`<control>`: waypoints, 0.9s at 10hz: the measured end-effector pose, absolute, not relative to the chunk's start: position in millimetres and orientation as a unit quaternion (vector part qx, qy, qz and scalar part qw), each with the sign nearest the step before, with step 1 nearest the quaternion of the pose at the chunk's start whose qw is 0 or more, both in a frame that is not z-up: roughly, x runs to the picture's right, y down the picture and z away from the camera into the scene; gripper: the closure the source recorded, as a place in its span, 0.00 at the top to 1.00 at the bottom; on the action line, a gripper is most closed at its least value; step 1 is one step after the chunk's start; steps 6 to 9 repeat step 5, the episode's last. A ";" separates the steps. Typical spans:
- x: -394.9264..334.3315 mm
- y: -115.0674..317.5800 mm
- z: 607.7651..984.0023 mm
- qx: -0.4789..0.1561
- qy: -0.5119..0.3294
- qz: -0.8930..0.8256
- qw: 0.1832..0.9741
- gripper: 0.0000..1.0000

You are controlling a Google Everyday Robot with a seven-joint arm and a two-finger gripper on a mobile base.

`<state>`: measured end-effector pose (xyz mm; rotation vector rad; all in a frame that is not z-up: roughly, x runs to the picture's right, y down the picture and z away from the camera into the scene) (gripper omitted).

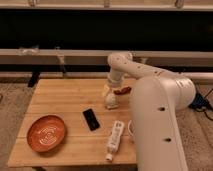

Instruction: Place the pepper on the white sponge

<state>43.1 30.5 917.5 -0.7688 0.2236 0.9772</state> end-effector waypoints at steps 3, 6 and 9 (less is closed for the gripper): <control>45.4 31.2 917.1 -0.362 0.099 0.456 0.807 0.80; 42.8 30.9 917.2 -0.362 0.098 0.454 0.808 0.80; 42.8 30.9 917.2 -0.362 0.098 0.454 0.808 0.80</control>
